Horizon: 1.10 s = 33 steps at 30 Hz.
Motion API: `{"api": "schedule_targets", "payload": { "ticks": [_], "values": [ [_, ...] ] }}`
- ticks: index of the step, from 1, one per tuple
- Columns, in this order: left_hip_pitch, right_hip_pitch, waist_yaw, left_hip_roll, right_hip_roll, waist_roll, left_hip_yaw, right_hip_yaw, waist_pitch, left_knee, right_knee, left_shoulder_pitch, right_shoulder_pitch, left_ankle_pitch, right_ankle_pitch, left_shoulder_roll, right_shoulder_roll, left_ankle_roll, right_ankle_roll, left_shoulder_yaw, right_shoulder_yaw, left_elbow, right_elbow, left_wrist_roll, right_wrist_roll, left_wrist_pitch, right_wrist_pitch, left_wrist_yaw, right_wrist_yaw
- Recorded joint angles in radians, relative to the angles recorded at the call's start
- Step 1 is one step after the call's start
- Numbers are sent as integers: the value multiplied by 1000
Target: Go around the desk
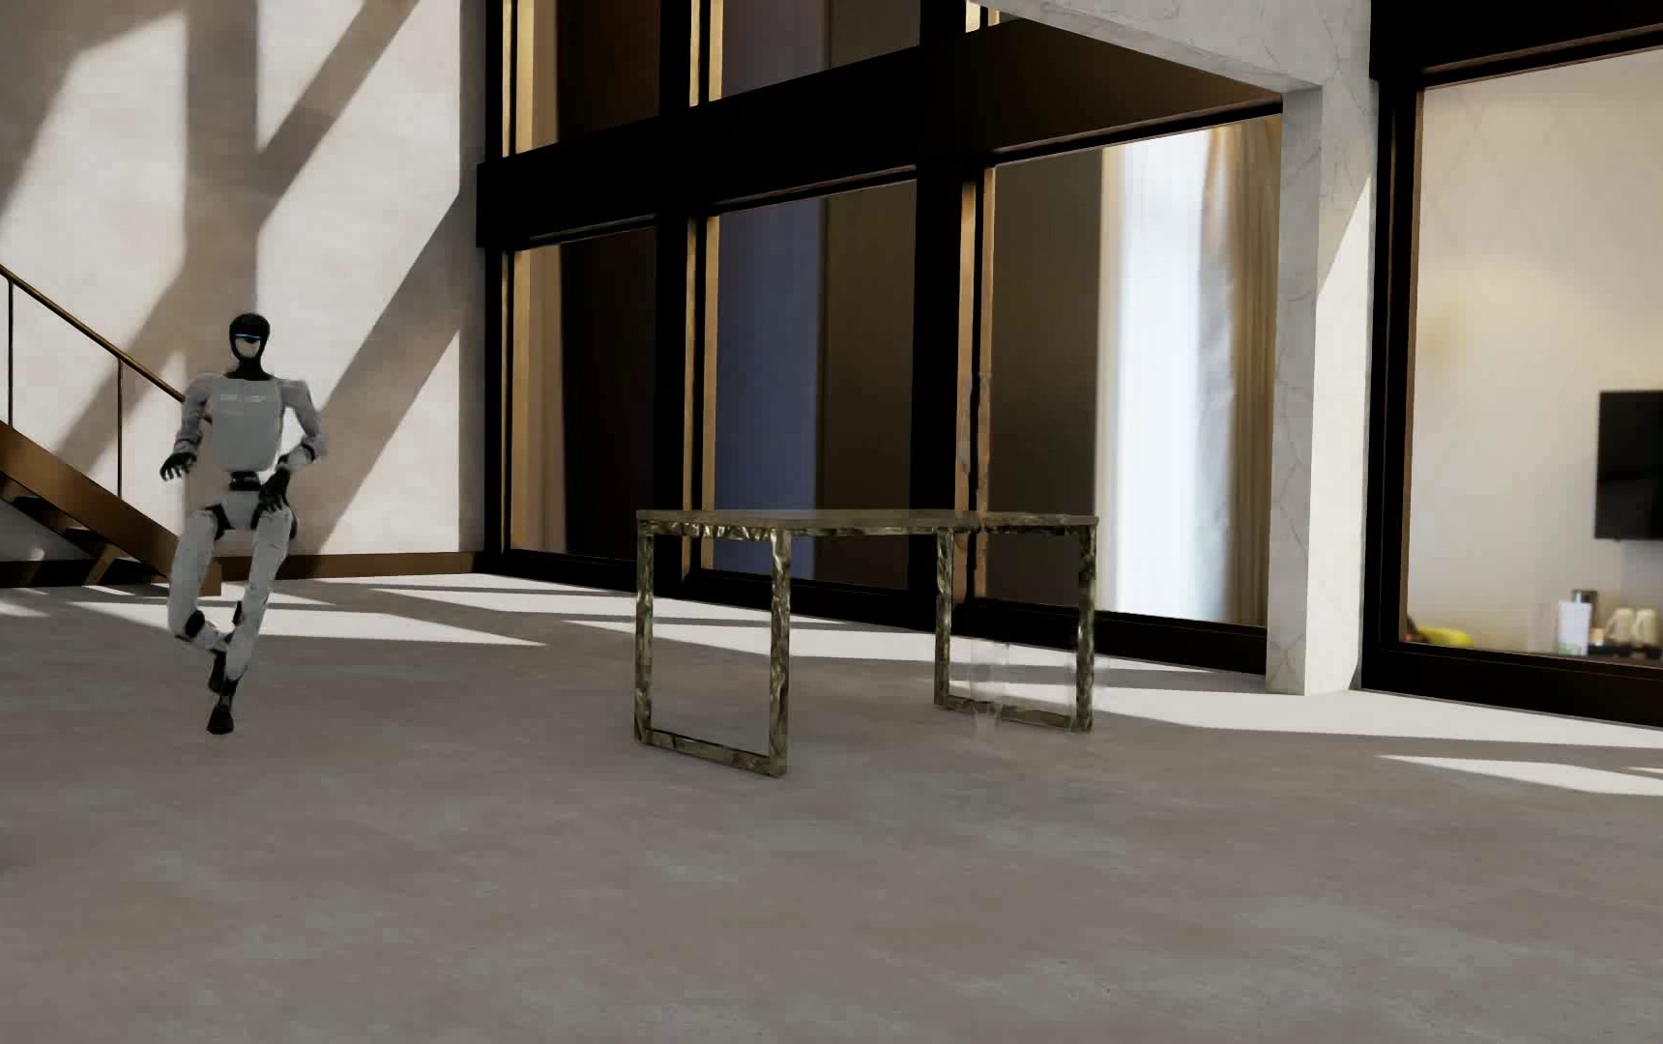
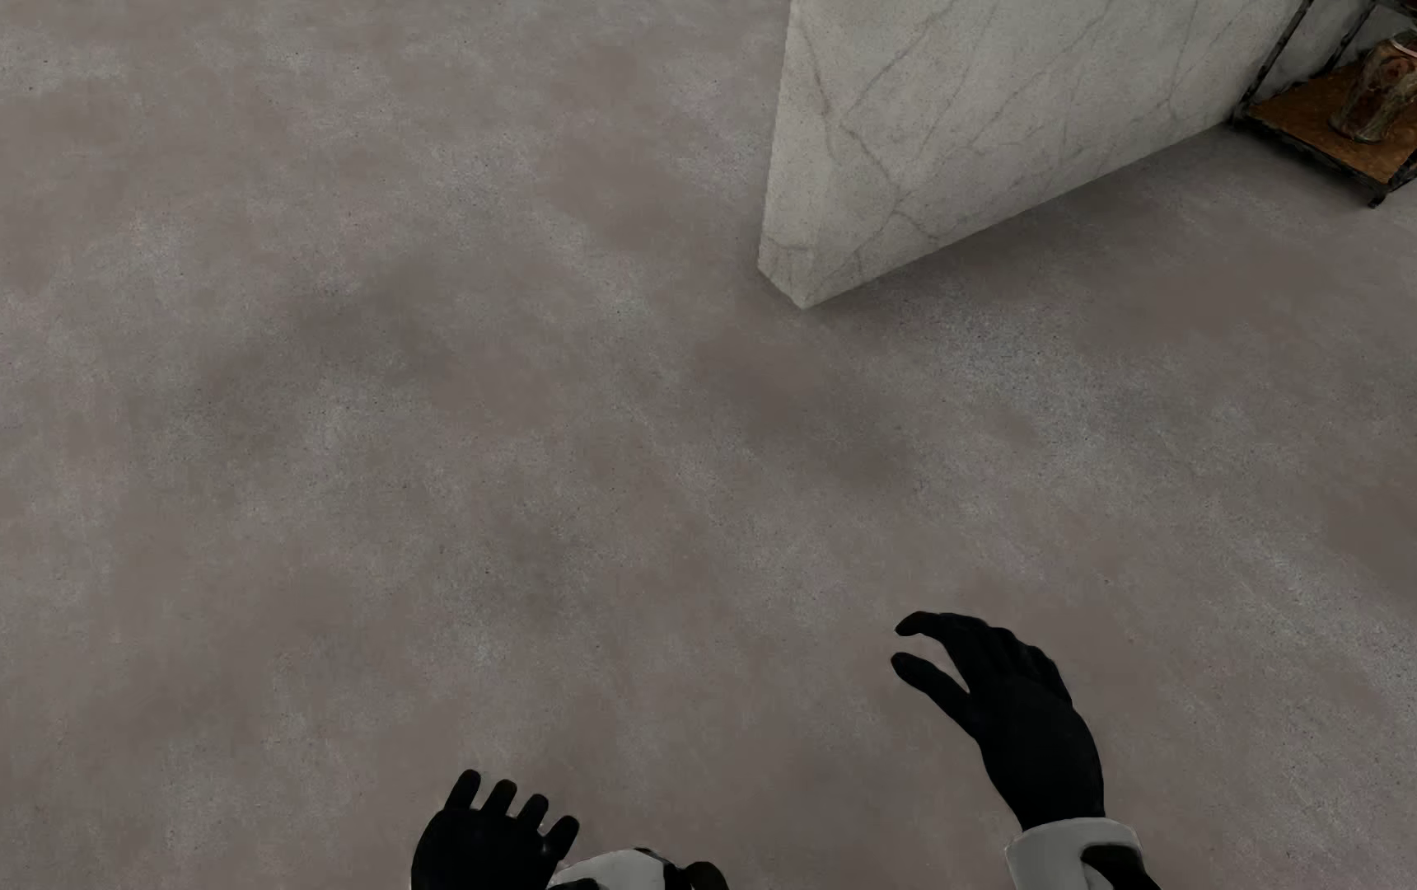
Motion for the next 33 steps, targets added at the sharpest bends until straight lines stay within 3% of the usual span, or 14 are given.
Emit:
{"api": "schedule_targets", "payload": {
  "ticks": [2,5,9,11,13,16,18,20,23,25,28,31,32,33],
  "values": [
    [139,-239,-30,-96,11,-18,-91,103,15,-59,199,-108,19,-58,-89,-233,89,-4,-43,60,-48,69,311,188,-127,25,169,18,92],
    [336,-512,-91,-192,-85,-22,-314,55,4,-176,49,-268,88,-102,-154,-433,180,-25,-107,17,-234,155,817,66,-31,3,346,162,322],
    [550,-573,-140,-182,-46,-17,-563,-23,-23,-259,-837,-475,303,-178,-128,-258,185,-77,-13,-225,-298,205,1059,-538,-108,-125,206,341,460],
    [650,-551,-150,-131,47,-18,-577,-14,-26,-230,-1047,-456,335,-169,-152,-124,193,-98,88,-246,-355,220,1084,-712,-131,-135,160,346,524],
    [709,-563,-161,-69,145,-14,-535,74,-26,-110,-858,-369,283,-50,16,-23,187,-134,33,-185,-383,293,1073,-649,-186,-32,148,330,536],
    [496,-506,-167,82,188,18,-429,2,-10,516,-577,-273,140,301,-150,-44,242,-333,-44,-40,-447,597,1027,-164,-215,232,180,222,337],
    [266,-365,-145,185,231,52,-378,-38,-4,783,-622,-213,-29,195,-235,-185,257,-239,-54,194,-440,807,1024,-22,-234,375,214,192,243],
    [77,-218,-97,248,288,74,-289,-21,-6,802,-730,-136,-223,170,-272,-295,223,-215,-57,454,-342,841,992,-247,-267,400,178,197,247],
    [-124,-31,-23,237,350,94,-181,28,-13,466,-851,3,-419,126,-347,-206,156,-178,-58,524,-177,869,761,-626,-179,248,-20,136,220],
    [-125,87,2,205,375,108,-78,41,-16,-32,-903,90,-507,140,-408,-112,91,-201,-57,443,-99,896,566,-653,-82,211,-83,181,188],
    [-92,250,5,122,404,114,37,15,-19,-457,-904,145,-535,65,-435,-97,56,-318,-54,377,-99,933,380,-507,58,319,-88,237,93],
    [-41,224,12,143,383,80,92,-9,-13,-247,-550,101,-421,176,-214,-191,68,-3,-15,424,-115,984,401,-518,101,372,-33,255,92],
    [-24,141,24,160,338,67,79,-22,-9,-160,-294,75,-387,155,-86,-232,67,0,95,454,-94,1000,468,-552,55,376,18,252,152],
    [8,44,31,144,270,54,67,-44,-5,-101,-78,24,-350,93,11,-265,64,0,84,477,-73,1025,555,-571,-15,387,72,269,228]
  ]
}}
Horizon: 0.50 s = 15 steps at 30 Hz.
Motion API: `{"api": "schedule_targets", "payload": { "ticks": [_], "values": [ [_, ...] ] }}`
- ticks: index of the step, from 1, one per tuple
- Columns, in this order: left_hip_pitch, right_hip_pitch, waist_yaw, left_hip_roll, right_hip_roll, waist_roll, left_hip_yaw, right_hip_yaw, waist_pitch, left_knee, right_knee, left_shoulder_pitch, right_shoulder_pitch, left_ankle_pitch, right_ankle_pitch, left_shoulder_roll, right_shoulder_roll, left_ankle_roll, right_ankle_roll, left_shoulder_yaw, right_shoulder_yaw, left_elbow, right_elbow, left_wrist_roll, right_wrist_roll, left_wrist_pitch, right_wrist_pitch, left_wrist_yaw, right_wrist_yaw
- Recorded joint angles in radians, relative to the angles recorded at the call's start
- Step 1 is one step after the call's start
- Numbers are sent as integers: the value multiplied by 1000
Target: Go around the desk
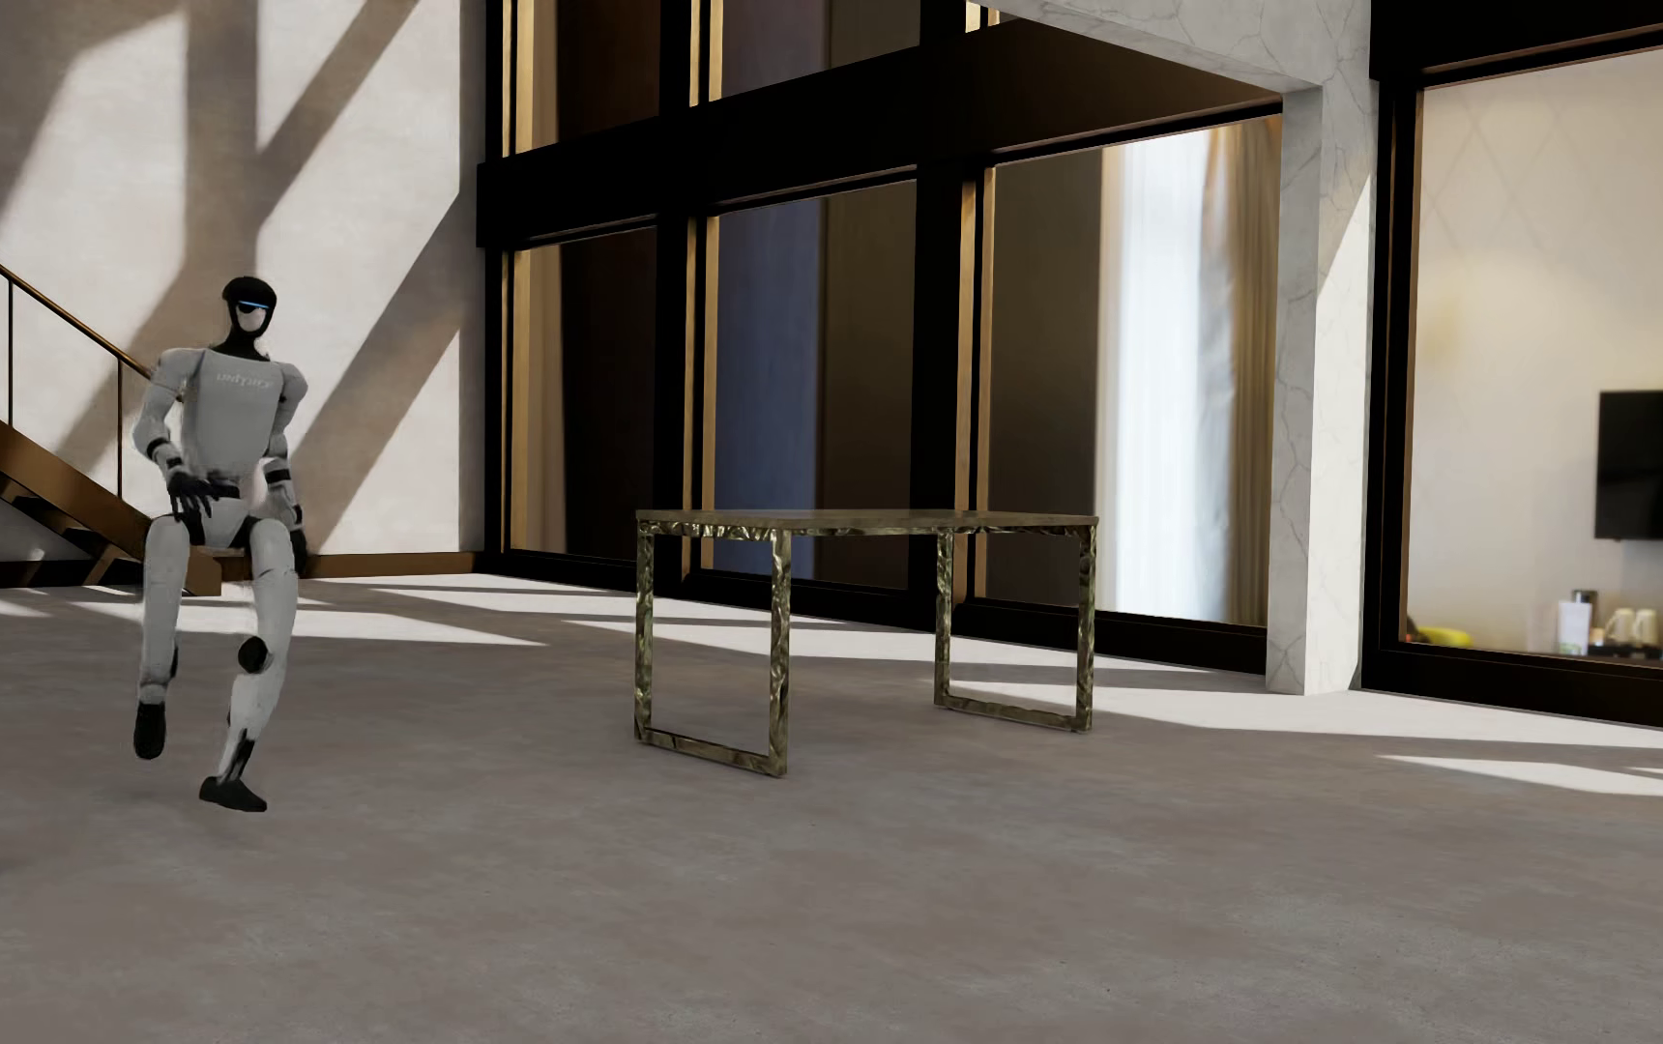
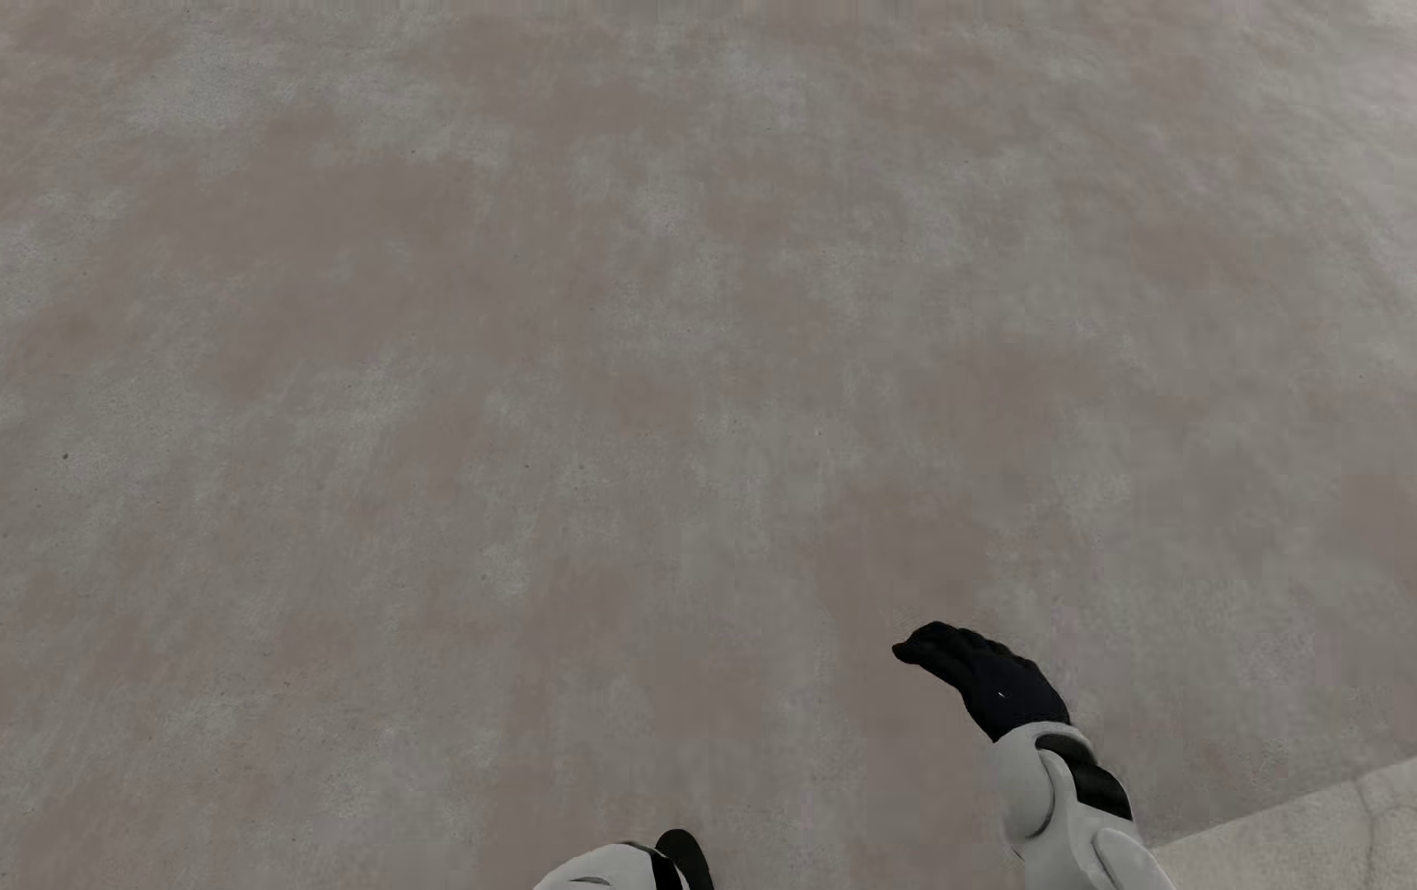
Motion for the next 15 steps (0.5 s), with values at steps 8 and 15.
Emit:
{"api": "schedule_targets", "payload": {
  "ticks": [8,15],
  "values": [
    [404,-585,-145,-342,-323,-60,-533,0,1,-141,-270,-588,485,-200,-144,-14,162,0,-255,-375,-190,-210,576,76,-122,-360,123,302,209],
    [621,-567,-202,-278,-10,-54,-589,178,14,118,-783,-553,546,-116,56,141,233,-67,-10,-468,-332,-588,474,-146,-134,-312,97,407,123]
  ]
}}
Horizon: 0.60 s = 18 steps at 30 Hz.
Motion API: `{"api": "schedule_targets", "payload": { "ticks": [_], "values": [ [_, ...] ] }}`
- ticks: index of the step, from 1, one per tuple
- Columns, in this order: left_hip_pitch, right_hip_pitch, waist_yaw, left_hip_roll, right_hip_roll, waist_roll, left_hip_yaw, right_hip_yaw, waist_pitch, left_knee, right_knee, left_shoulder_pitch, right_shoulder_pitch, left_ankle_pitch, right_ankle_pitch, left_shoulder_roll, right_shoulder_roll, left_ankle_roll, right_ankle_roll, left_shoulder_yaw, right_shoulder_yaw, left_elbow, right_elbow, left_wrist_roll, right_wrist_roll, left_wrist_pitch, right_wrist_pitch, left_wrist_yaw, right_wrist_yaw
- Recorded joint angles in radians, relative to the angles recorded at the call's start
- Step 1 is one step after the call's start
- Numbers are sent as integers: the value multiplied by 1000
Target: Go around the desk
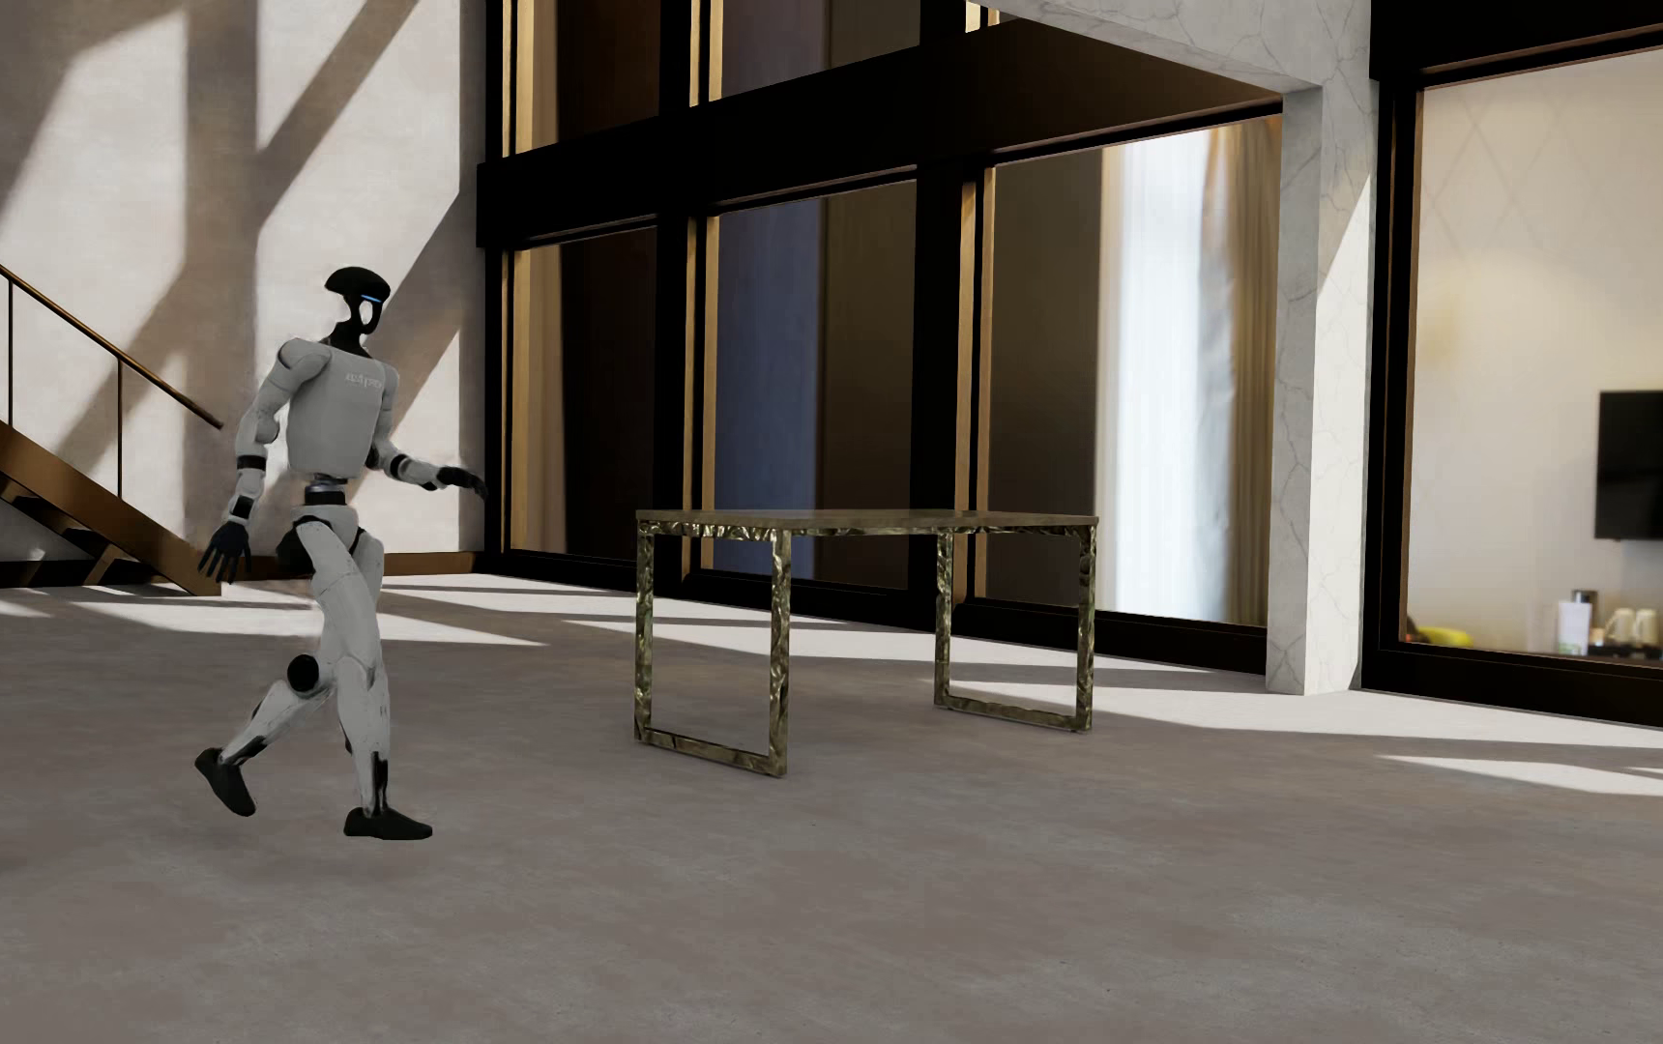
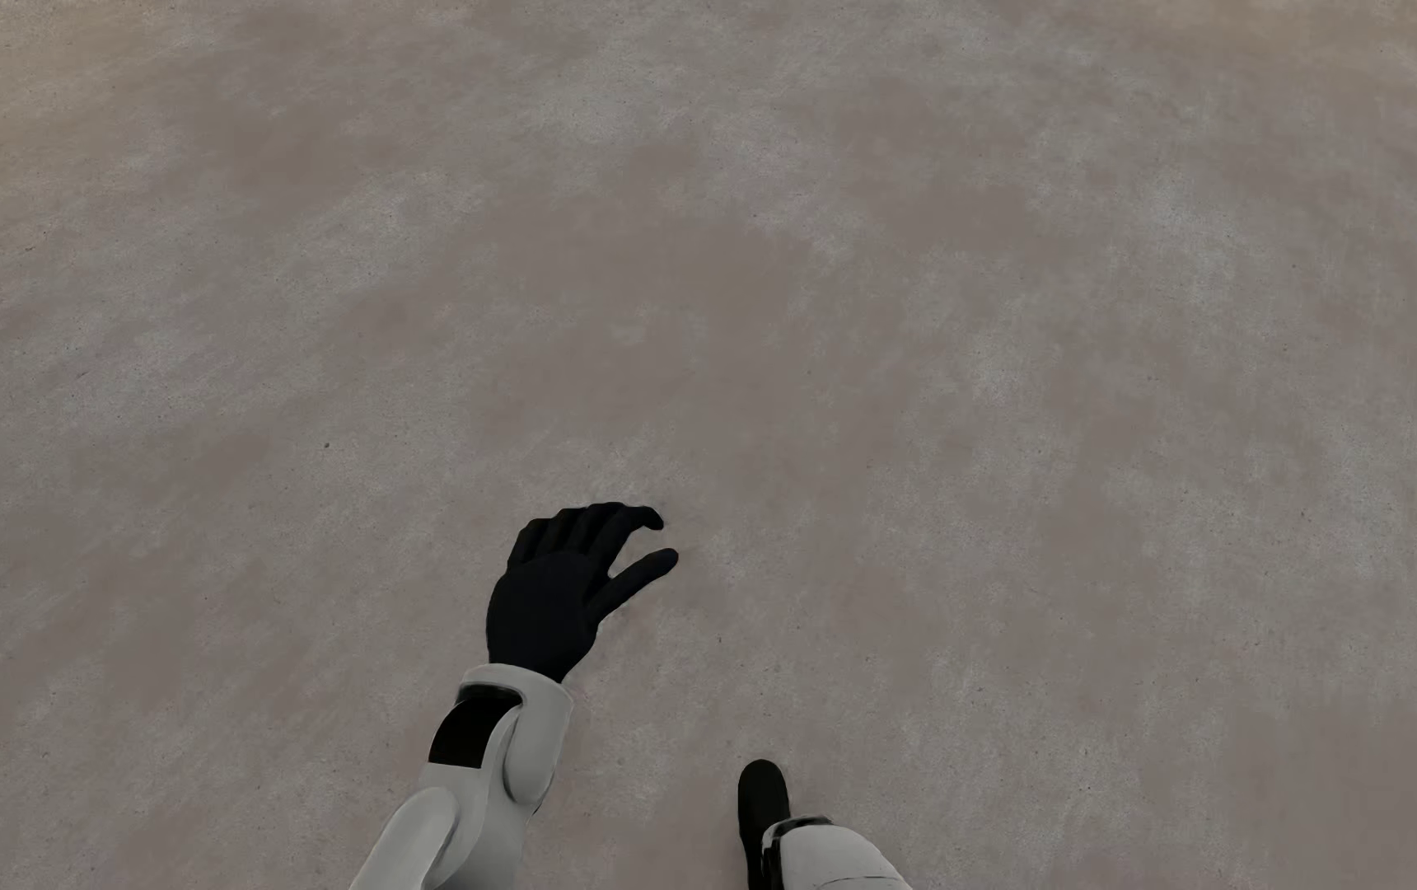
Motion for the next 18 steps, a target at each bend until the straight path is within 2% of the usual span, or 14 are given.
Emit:
{"api": "schedule_targets", "payload": {
  "ticks": [1,2,3,4,5,7,8,9,11,12,14,15,16,18],
  "values": [
    [-63,-13,-3,13,-18,11,17,-31,5,210,136,10,-24,113,-64,6,17,-125,-58,1,-40,72,-14,49,28,75,0,-71,-31],
    [-154,1,-4,52,-44,25,70,-64,10,436,234,25,-63,237,-156,0,20,-293,-69,-1,-60,159,-19,130,50,150,-6,-165,-45],
    [-256,46,0,129,-60,40,128,-97,12,613,273,48,-115,287,-229,-26,3,-305,-70,12,-51,251,-14,192,47,222,-9,-223,-32],
    [-356,112,13,200,-73,54,172,-124,12,720,268,77,-177,229,-280,-63,-21,-255,-66,43,-36,354,-12,220,34,268,-4,-229,-27],
    [-451,186,31,266,-81,67,215,-148,11,761,234,107,-239,189,-312,-108,-44,-223,-63,109,-22,468,-23,194,24,308,-1,-214,-42],
    [-631,327,69,332,-79,79,267,-188,5,694,143,165,-350,165,-355,-157,-79,-191,-53,293,25,664,-75,57,11,406,-1,-219,-115],
    [-707,384,86,345,-77,81,288,-204,2,591,106,203,-401,154,-379,-138,-99,-182,-45,343,46,719,-112,20,17,436,-33,-258,-139],
    [-763,438,102,363,-74,82,317,-220,-2,445,68,246,-456,144,-405,-104,-125,-173,-36,343,65,743,-150,33,42,437,-65,-292,-153],
    [-781,566,130,368,-68,86,422,-261,-6,-17,-30,340,-522,178,-447,-6,-171,-176,-11,293,64,744,-260,113,142,329,-121,-343,-162],
    [-760,633,143,320,-68,87,429,-287,-6,-298,-75,377,-529,174,-469,30,-188,-192,6,295,45,739,-328,138,200,286,-136,-356,-173],
    [-776,736,157,265,-75,89,457,-348,-1,-468,-69,421,-508,118,-520,59,-202,-198,40,357,-3,732,-440,144,287,288,-161,-386,-215],
    [-770,781,157,251,-81,85,498,-380,0,-402,-21,424,-475,162,-517,59,-199,-172,54,384,-36,730,-472,152,315,307,-163,-389,-229],
    [-773,814,160,231,-98,77,499,-392,3,-318,26,419,-439,175,-462,40,-195,-52,55,406,-56,726,-484,162,315,333,-147,-385,-222],
    [-732,772,164,217,-175,50,526,-388,8,-211,304,420,-390,272,-251,-34,-182,64,-2,454,-34,693,-426,159,244,350,-82,-322,-153]
  ]
}}
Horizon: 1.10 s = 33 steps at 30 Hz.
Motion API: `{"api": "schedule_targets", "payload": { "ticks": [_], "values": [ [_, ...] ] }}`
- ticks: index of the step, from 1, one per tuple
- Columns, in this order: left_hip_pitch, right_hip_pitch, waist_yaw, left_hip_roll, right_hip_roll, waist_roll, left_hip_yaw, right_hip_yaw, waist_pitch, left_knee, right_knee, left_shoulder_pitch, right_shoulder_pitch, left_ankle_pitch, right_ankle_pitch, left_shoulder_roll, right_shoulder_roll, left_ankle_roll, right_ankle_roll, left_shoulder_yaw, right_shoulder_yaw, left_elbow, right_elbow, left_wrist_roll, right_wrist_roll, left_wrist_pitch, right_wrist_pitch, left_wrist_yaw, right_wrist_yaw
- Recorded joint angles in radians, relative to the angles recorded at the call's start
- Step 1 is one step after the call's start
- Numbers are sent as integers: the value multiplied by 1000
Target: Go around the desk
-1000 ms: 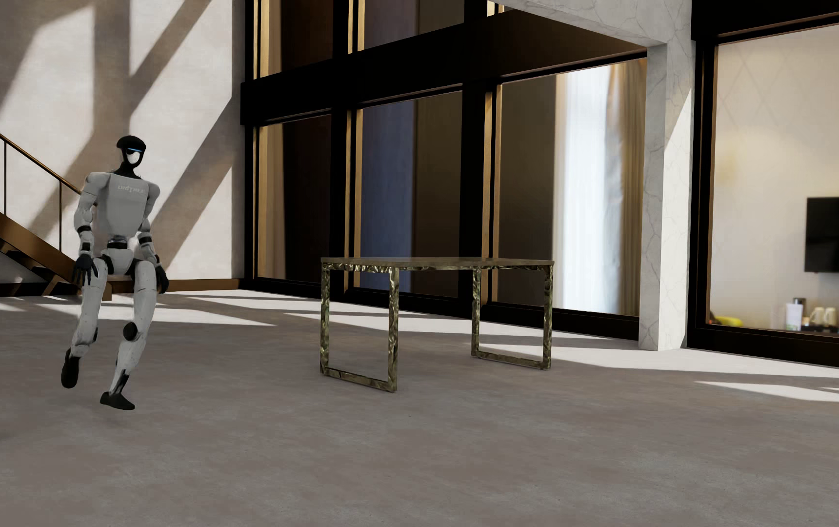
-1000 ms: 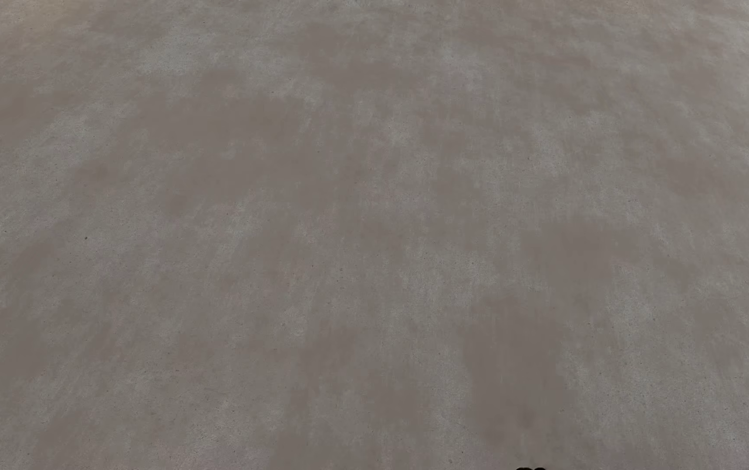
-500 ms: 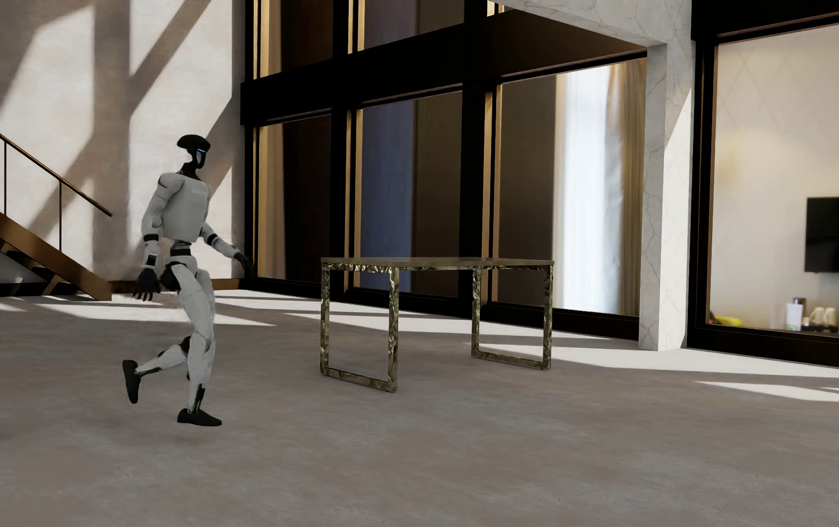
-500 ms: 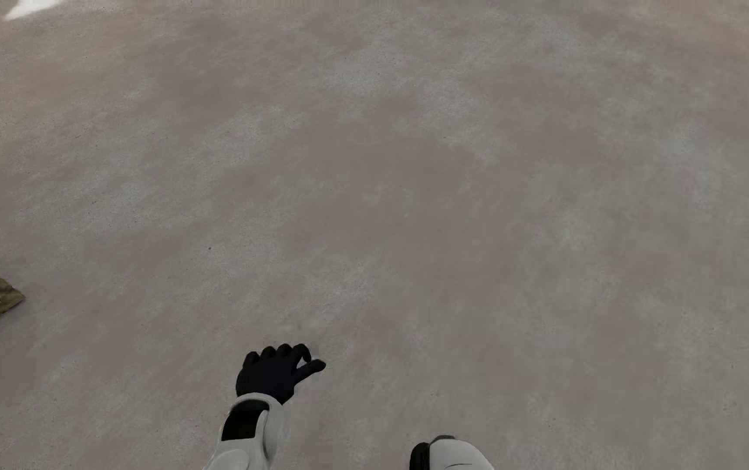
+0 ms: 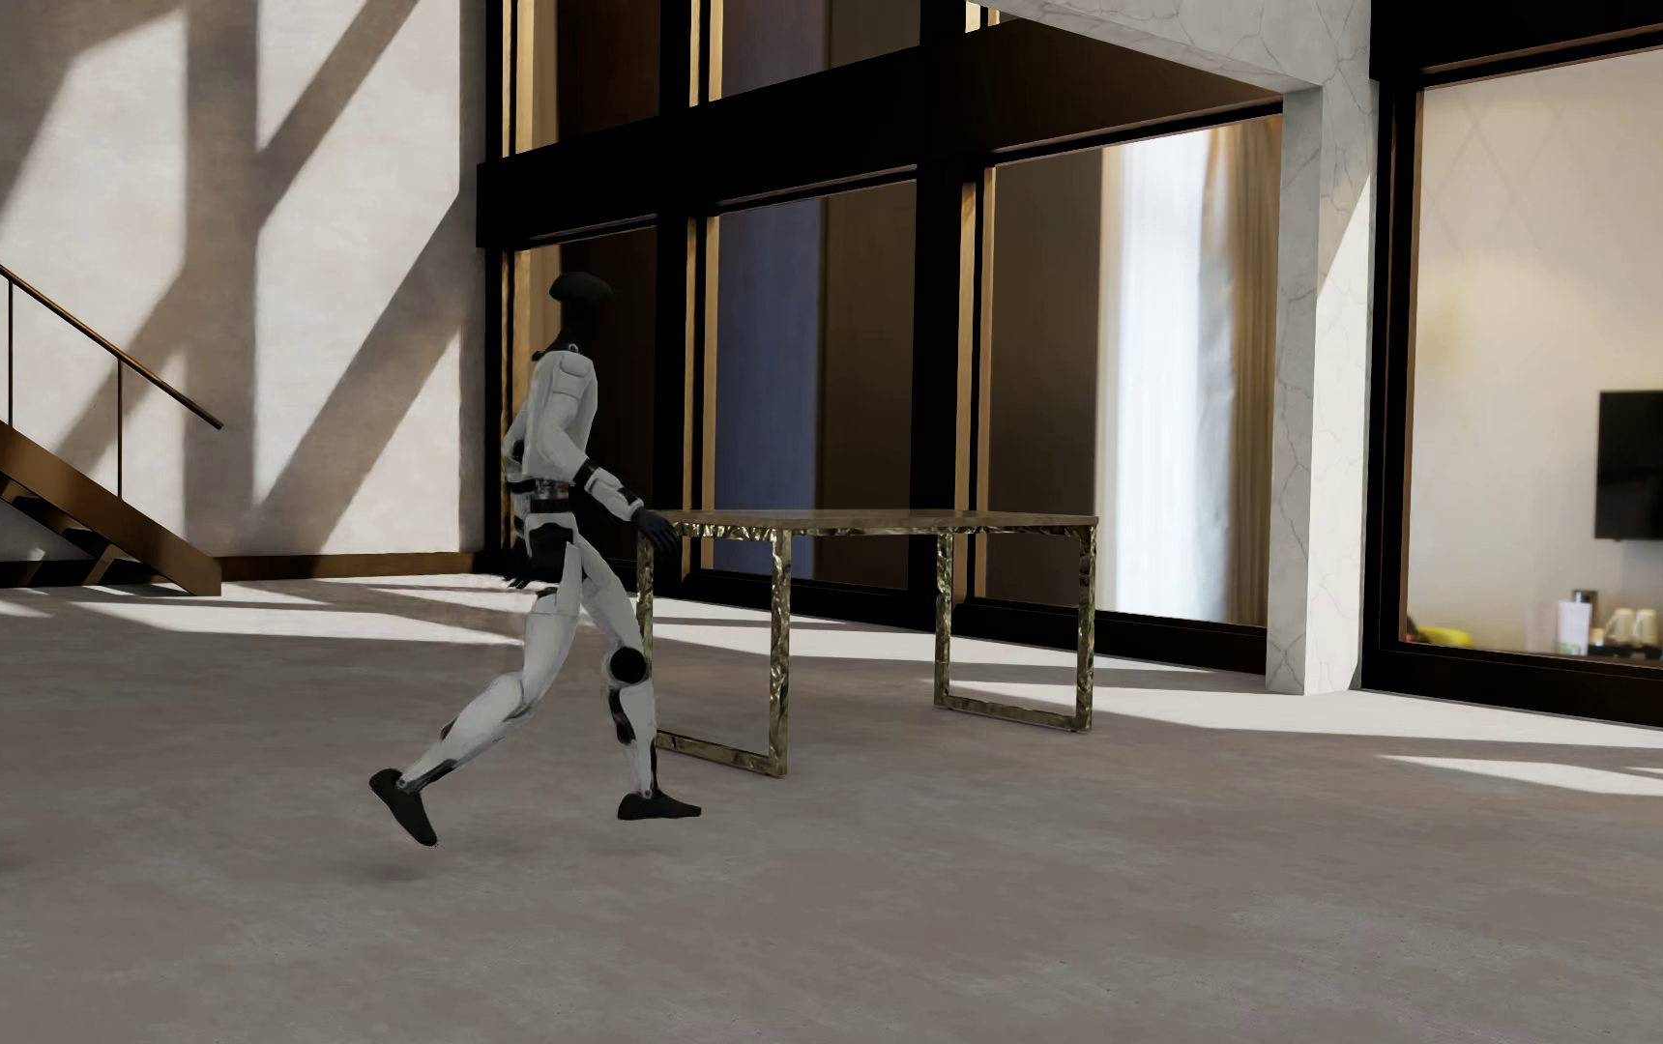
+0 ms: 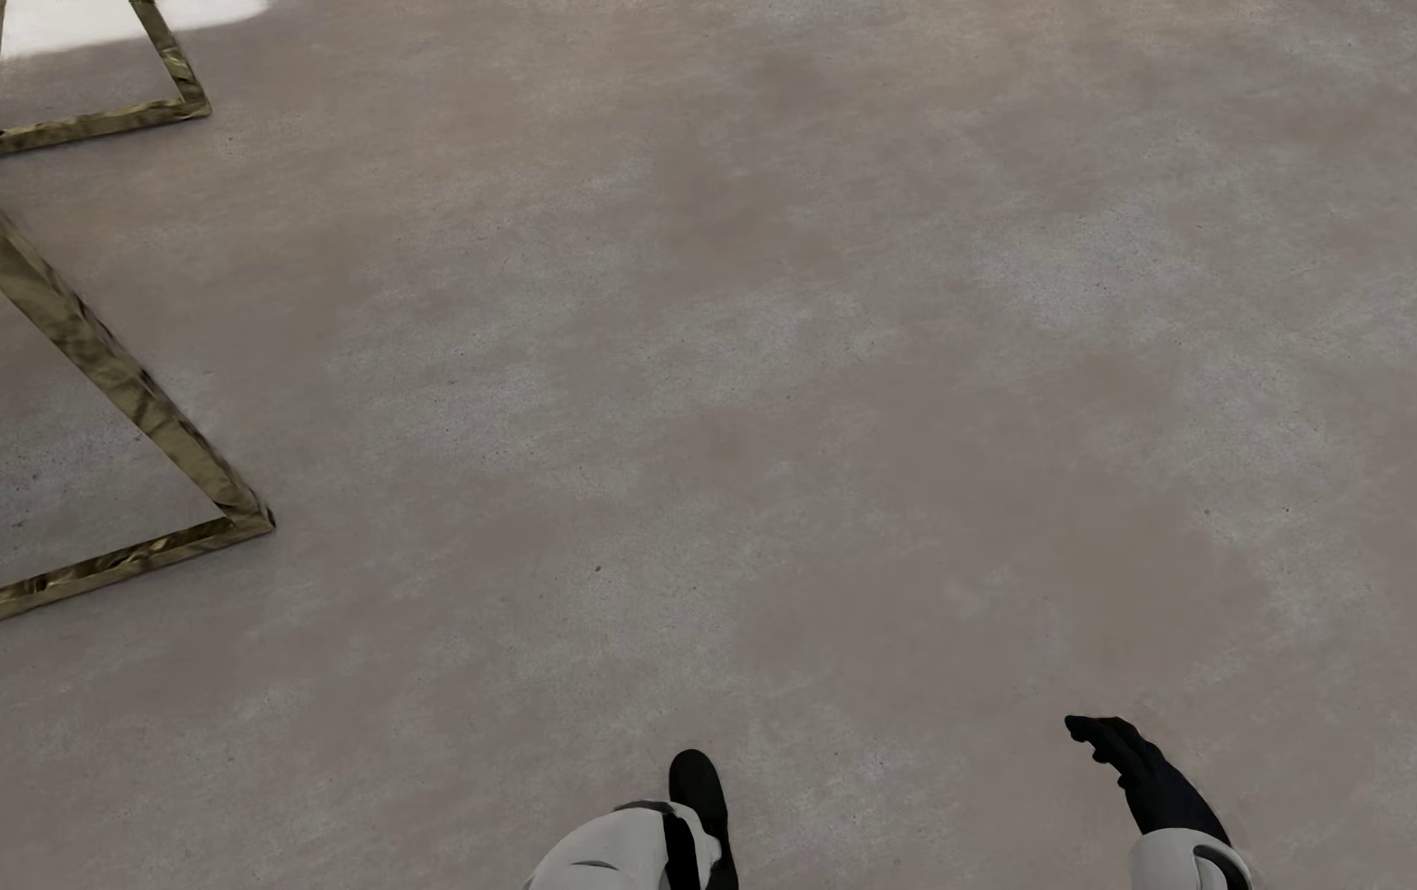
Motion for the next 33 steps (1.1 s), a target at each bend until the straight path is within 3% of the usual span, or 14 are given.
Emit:
{"api": "schedule_targets", "payload": {
  "ticks": [2,5,8,11,13,14,16,18,19,20,24,28,31,33],
  "values": [
    [54,-181,-18,-67,-112,-36,-30,71,10,89,424,-48,37,-112,176,-89,13,2,-88,14,64,-7,133,-21,-130,6,63,98,101],
    [232,-542,-56,-184,-81,-57,-140,270,16,18,744,-225,112,-203,79,-175,77,-12,-109,-70,126,16,299,18,-254,-16,81,199,208],
    [397,-787,-106,-250,-105,-57,-286,313,5,-45,586,-356,232,-281,63,-225,142,-29,-152,-231,105,-148,298,-68,-228,-237,23,180,233],
    [542,-826,-146,-271,-84,-71,-405,215,0,-70,-44,-384,308,-384,84,-189,179,-47,-134,-450,100,-572,286,-349,-199,-504,-19,172,204],
    [645,-790,-150,-254,46,-73,-432,221,-3,-95,-483,-403,329,-439,68,-166,179,-58,-26,-592,124,-875,301,-700,-217,-587,-17,168,214],
    [680,-789,-147,-242,84,-71,-422,193,-3,-63,-508,-431,329,-453,53,-150,170,-69,-13,-651,140,-1008,311,-844,-241,-597,-14,175,223],
    [740,-788,-152,-213,154,-56,-404,276,-1,48,-362,-509,318,-374,190,-127,174,-94,-138,-720,124,-1204,319,-1025,-266,-572,16,162,209],
    [672,-773,-160,-163,131,-31,-381,236,4,382,-149,-591,318,-166,172,-118,204,-187,-169,-755,72,-1296,301,-1111,-254,-524,46,160,138],
    [583,-753,-166,-122,112,-18,-364,212,8,614,-58,-620,316,-45,77,-122,215,-326,-164,-774,44,-1316,285,-1149,-227,-508,47,172,101],
    [487,-704,-167,-61,106,-5,-343,185,9,796,-26,-641,302,34,7,-121,217,-336,-157,-792,25,-1330,277,-1188,-201,-496,50,184,79],
    [153,-440,-126,171,162,31,-208,176,9,935,-136,-606,151,-61,-117,-89,142,-246,-131,-794,49,-1381,274,-1181,-187,-504,62,207,76],
    [23,-205,-78,174,208,44,-114,217,3,272,-266,-549,-23,-76,-224,-66,57,-244,-98,-748,133,-1421,219,-1120,-162,-507,9,159,83],
    [34,-41,-63,71,208,43,-200,220,6,-278,-336,-476,-72,-141,-282,-69,42,-277,-62,-675,122,-1381,116,-954,-114,-491,4,189,37],
    [10,24,-65,52,185,26,-190,201,16,-119,-237,-415,-19,-28,-259,-47,67,-166,-54,-659,73,-1320,47,-794,-57,-467,2,190,-9]
  ]
}}
